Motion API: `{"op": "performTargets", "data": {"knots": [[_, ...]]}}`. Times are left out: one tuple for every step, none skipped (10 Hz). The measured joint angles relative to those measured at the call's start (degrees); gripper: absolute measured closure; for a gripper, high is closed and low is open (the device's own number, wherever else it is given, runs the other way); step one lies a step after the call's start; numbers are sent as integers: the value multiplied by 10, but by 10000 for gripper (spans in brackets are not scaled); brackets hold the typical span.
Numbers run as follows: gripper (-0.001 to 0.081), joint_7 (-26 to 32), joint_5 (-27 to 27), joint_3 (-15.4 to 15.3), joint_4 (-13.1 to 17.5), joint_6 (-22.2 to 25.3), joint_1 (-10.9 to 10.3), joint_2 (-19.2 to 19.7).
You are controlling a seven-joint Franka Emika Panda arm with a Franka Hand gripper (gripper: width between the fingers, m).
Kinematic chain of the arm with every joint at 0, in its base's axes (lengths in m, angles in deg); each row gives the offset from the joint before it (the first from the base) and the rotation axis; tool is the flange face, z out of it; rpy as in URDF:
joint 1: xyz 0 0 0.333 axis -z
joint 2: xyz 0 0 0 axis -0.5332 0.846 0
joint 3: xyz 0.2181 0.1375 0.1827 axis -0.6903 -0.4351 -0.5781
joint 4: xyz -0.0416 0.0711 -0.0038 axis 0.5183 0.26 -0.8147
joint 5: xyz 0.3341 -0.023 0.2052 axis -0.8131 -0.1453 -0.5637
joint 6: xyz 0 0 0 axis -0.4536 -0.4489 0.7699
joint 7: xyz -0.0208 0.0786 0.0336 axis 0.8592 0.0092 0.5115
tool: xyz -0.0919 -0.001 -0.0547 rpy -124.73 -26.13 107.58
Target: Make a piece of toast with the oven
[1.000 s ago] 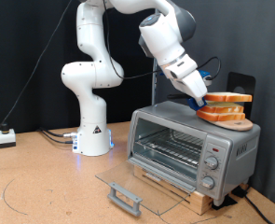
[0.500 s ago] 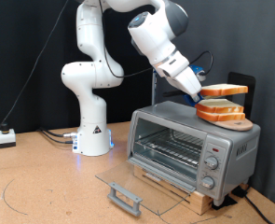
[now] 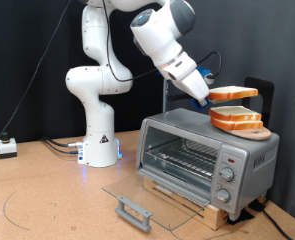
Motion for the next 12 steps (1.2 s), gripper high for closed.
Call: {"op": "performTargets", "data": {"knots": [[395, 14, 6, 16, -2, 11, 7, -2], [395, 33, 16, 34, -4, 24, 16, -5], [395, 50, 38, 50, -5, 41, 25, -8], [395, 61, 59, 66, -4, 61, 35, -11], [395, 73, 75, 82, -4, 80, 44, -15], [395, 84, 92, 97, -4, 94, 53, -19], [395, 95, 107, 113, -4, 110, 63, -22], [395, 106, 120, 129, -3, 124, 72, -25], [395, 116, 130, 142, -3, 134, 79, -28], [395, 120, 135, 148, -3, 142, 81, -31], [395, 120, 135, 147, -4, 142, 81, -31], [395, 120, 135, 149, -5, 142, 81, -30]]}}
